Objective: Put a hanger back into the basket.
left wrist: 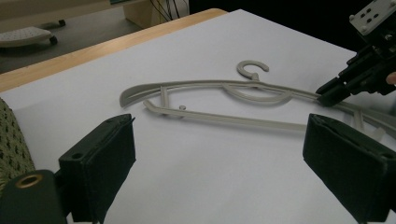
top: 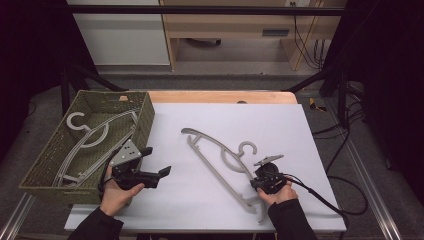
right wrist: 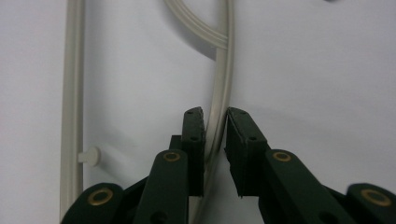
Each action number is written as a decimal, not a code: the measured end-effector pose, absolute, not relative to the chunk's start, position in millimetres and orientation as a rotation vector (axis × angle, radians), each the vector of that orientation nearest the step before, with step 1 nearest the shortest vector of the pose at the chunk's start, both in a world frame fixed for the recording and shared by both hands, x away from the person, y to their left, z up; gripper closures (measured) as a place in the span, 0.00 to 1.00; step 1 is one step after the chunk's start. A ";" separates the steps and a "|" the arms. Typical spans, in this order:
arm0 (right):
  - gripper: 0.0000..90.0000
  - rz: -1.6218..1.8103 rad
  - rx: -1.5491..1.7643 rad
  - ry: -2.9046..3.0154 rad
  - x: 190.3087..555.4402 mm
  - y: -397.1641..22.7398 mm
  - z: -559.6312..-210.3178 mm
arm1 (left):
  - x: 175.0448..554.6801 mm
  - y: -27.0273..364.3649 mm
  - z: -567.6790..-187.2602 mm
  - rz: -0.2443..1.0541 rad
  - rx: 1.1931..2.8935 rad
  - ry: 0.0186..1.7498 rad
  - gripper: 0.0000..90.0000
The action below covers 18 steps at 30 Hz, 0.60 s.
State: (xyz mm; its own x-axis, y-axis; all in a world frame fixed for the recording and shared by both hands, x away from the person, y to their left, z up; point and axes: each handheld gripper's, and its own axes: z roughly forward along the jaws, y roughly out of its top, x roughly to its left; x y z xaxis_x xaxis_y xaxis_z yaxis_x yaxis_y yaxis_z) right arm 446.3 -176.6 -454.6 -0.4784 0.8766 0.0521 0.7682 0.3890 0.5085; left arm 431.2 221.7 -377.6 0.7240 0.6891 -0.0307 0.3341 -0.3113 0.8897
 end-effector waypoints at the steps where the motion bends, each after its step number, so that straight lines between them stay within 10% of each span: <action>1: 0.88 0.693 1.439 2.421 447.2 -179.5 -454.9 | 431.4 221.1 -378.0 0.440 1.920 0.787 0.10; 18: 0.91 0.671 1.510 2.431 454.9 -183.2 -456.9 | 431.5 216.1 -381.4 0.432 1.946 0.776 0.10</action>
State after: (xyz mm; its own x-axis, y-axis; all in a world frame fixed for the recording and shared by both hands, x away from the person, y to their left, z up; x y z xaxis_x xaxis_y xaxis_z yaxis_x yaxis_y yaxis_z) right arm 454.9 -183.2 -456.9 -0.4570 0.8870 0.0662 0.7953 0.3742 0.4770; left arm 431.5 216.1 -381.4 0.7347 0.6780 -0.0232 0.3377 -0.3358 0.8793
